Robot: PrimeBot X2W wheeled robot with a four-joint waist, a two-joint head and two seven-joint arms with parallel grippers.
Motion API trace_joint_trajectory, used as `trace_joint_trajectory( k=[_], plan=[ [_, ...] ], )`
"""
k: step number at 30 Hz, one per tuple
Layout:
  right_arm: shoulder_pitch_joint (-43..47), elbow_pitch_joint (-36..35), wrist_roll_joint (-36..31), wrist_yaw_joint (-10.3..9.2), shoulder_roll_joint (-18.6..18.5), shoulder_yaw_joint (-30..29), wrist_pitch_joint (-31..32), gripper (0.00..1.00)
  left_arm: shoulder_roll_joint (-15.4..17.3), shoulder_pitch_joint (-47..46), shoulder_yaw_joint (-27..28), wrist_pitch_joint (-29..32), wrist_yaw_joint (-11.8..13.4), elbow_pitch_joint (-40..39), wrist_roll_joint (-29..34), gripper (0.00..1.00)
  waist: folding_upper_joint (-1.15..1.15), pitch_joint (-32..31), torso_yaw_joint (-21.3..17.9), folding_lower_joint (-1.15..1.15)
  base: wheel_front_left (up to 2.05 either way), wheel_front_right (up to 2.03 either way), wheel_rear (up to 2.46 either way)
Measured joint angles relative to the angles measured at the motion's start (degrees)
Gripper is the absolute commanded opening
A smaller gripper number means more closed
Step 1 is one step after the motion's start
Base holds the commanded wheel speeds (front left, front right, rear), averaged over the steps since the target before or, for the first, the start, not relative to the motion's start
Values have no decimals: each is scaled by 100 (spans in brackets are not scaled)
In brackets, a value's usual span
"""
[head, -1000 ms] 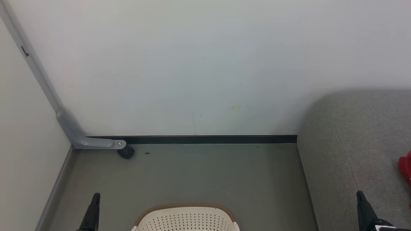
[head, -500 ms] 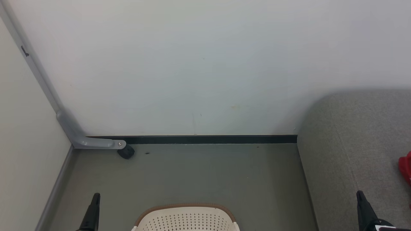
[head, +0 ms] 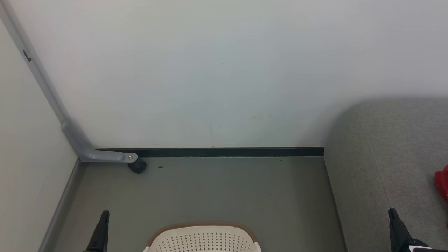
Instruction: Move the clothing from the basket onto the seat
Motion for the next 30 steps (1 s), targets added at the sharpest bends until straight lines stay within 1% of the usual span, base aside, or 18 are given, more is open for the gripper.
trace_joint_trajectory(
  k=[30],
  plan=[
    [0, 0, 0, 0, 0, 0, 0, 0, -2, 0, 0, 0, 0, 0, -4, 0, 0, 0, 0, 0, 0, 0, 0]
  ],
)
